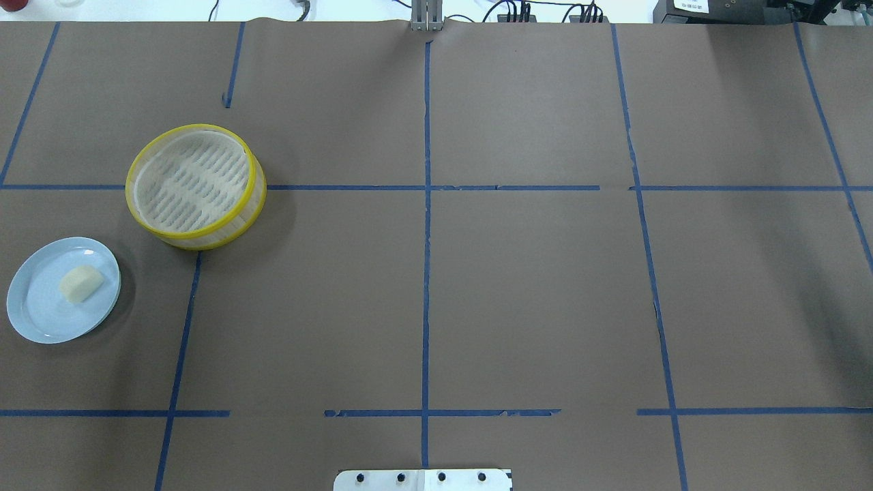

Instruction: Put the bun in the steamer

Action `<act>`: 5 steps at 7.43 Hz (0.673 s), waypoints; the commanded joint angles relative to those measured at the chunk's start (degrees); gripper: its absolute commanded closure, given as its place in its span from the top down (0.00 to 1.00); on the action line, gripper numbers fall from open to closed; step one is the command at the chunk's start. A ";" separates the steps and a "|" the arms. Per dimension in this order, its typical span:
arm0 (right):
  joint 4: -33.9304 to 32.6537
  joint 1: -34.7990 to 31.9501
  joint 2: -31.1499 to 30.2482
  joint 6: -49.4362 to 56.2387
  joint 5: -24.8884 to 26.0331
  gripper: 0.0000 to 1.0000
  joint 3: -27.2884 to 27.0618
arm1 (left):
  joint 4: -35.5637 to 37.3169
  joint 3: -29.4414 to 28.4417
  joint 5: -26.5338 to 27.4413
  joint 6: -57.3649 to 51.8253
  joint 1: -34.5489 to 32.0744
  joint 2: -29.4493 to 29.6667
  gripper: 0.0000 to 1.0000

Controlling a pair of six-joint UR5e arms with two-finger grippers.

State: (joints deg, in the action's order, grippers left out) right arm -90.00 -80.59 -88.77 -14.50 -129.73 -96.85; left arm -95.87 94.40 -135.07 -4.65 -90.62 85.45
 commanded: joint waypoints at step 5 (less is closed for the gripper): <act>0.00 0.00 0.00 0.00 0.00 1.00 0.00 | -0.10 2.62 0.42 3.50 0.18 1.83 1.00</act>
State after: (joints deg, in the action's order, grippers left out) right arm -90.00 -80.60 -88.77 -14.50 -129.73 -96.85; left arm -95.92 95.99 -134.73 -2.27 -90.49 86.83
